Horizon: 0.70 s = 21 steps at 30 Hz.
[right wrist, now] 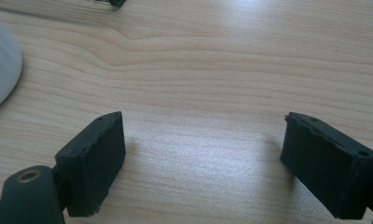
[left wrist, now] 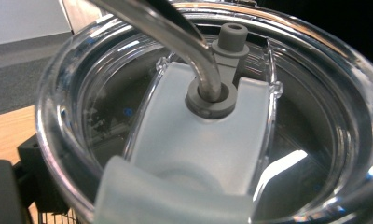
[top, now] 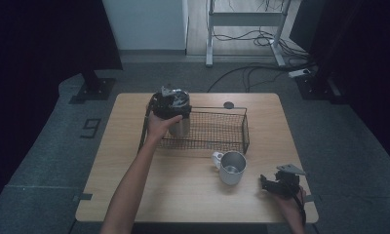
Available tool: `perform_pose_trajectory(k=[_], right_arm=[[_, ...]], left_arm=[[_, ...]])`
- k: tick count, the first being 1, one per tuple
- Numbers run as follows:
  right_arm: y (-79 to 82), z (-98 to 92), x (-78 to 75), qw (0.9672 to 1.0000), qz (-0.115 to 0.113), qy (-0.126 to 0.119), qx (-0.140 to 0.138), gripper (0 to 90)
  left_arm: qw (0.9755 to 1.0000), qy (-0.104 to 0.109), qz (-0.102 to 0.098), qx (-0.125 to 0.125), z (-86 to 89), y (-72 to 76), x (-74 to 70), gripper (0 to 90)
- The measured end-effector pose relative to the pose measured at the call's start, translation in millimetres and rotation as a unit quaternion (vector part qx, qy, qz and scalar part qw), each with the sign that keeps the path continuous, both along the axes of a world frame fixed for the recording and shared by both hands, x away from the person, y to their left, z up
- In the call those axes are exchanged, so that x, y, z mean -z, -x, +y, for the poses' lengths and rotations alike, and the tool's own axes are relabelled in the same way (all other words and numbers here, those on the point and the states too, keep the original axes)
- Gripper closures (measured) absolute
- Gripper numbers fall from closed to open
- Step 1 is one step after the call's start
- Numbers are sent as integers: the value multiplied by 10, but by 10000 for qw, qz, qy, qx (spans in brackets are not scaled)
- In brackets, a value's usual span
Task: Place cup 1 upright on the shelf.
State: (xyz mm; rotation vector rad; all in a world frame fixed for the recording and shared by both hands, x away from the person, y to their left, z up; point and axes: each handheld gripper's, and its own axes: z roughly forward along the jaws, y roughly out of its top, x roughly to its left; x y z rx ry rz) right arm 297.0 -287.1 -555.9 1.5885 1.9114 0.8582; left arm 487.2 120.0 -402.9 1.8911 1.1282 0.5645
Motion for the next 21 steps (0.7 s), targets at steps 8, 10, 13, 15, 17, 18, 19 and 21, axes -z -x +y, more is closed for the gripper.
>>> perform_pose_trajectory(k=[8,10,13,15,17,18,19,21], right_arm=[[0,0,0,10000,0,1,0,133],[0,0,0,10000,-1,0,1,133],[0,0,0,10000,0,1,0,133],[0,0,0,10000,-1,-1,1,132],[0,0,0,10000,-1,1,0,133],[0,0,0,10000,0,1,1,133],[0,0,0,10000,0,0,0,133],[0,0,0,10000,-1,1,0,133]], left_arm=[[9999,-35,82,-67,21,-22,84,40],[9999,-27,100,-71,19,-24,95,40],[9999,-43,120,-82,15,-34,135,40],[9998,-39,142,-93,13,-41,156,40],[9998,-38,155,-102,11,-43,168,40],[9998,-43,161,-99,10,-46,180,40],[9998,-44,183,-109,9,-49,203,40],[9997,-63,202,-113,10,-53,227,40]])
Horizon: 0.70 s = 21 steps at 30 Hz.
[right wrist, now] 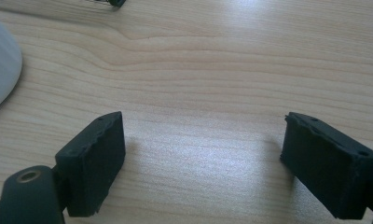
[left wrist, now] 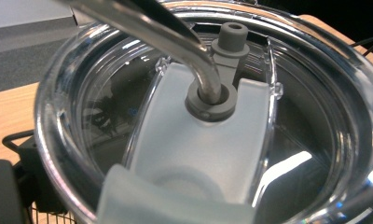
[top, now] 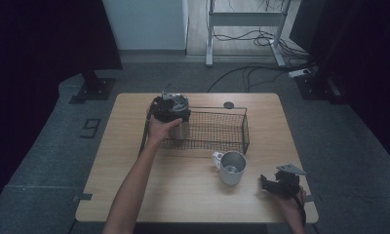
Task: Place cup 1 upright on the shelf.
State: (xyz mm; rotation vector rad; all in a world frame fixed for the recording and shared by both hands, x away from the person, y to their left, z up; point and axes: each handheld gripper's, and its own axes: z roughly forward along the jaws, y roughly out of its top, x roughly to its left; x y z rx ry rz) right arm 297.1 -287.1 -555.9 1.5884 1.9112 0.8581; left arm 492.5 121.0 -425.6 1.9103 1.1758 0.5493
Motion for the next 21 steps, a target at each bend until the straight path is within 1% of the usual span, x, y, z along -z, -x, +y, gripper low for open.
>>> perform_pose_trajectory(k=[5,7,15,21], right_arm=[[0,0,0,10000,0,0,0,133],[0,0,0,10000,0,0,-1,133],[0,0,0,10000,0,-1,1,133],[0,0,0,10000,1,0,1,133]], left_arm=[[10000,-39,51,-16,-2,-7,47,40],[10000,-23,73,-21,-8,-10,80,40],[9999,-45,103,8,-39,-5,107,40],[9998,-146,163,-4,-75,-8,146,39]])
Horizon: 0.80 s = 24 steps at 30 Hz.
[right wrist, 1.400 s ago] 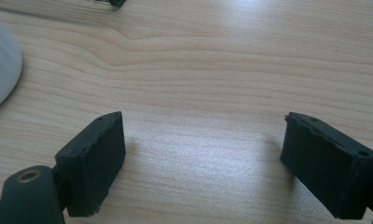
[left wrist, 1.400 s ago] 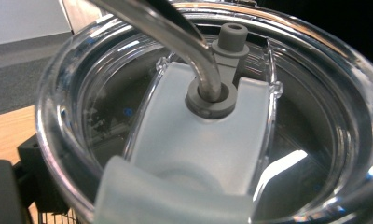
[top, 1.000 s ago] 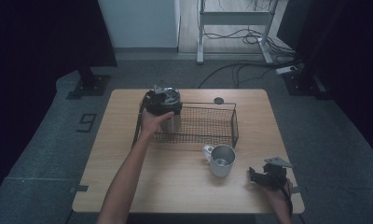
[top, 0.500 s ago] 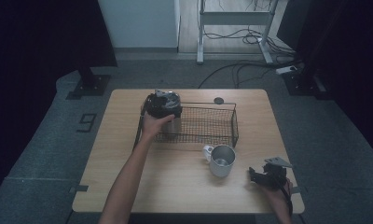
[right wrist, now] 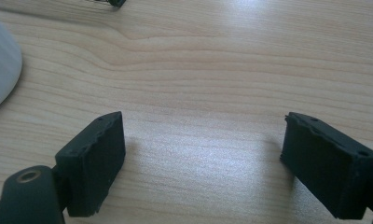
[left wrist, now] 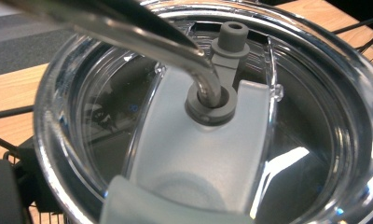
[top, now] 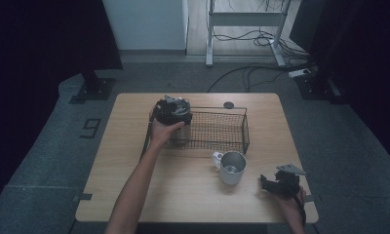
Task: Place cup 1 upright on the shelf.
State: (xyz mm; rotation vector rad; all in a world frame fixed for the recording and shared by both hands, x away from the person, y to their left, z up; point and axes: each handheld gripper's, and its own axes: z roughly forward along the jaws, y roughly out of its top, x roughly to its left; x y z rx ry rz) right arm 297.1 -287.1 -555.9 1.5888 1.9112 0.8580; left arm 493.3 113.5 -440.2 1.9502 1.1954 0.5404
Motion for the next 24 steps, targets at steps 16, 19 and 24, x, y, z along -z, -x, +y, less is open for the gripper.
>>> perform_pose_trajectory(k=[16,19,24], right_arm=[[0,0,0,10000,0,1,-2,133],[0,0,0,10000,0,1,-1,133],[0,0,0,10000,-1,2,-2,134]], left_arm=[[9999,-97,26,8,19,27,71,39],[9999,-136,7,29,27,58,83,39],[9999,-138,-8,49,51,95,89,39]])
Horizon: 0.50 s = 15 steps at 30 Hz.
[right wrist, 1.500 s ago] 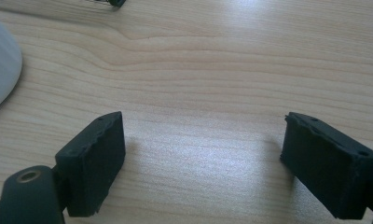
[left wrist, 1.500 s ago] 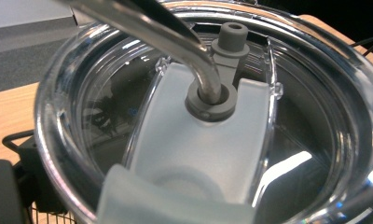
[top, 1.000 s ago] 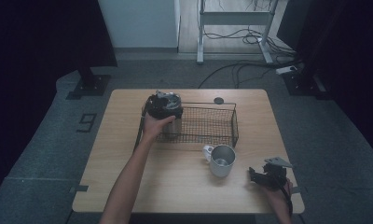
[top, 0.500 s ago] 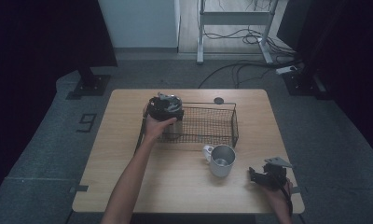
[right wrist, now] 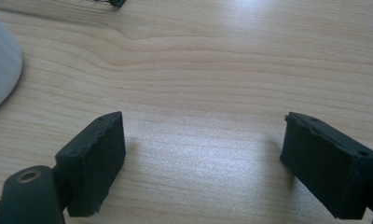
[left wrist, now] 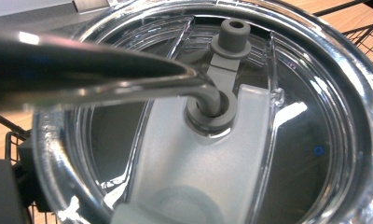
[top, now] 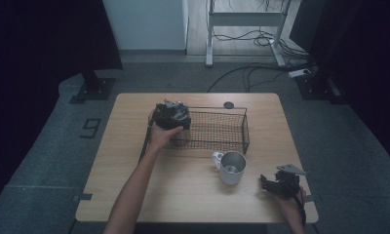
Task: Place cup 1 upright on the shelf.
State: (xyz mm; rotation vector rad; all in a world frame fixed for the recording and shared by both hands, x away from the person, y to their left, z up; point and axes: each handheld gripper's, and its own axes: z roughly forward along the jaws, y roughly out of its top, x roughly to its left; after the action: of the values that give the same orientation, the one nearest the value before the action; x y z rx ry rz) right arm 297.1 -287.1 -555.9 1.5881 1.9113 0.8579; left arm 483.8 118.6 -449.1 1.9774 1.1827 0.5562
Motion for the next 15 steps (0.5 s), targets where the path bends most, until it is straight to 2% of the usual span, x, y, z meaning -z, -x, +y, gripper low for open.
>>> perform_pose_trajectory(k=[9,15], right_arm=[[0,0,0,10000,-1,-1,-1,134],[0,0,0,10000,0,-3,0,134]], left_arm=[[10000,-18,-13,1,-9,16,5,39],[10000,61,-21,24,15,23,12,38]])
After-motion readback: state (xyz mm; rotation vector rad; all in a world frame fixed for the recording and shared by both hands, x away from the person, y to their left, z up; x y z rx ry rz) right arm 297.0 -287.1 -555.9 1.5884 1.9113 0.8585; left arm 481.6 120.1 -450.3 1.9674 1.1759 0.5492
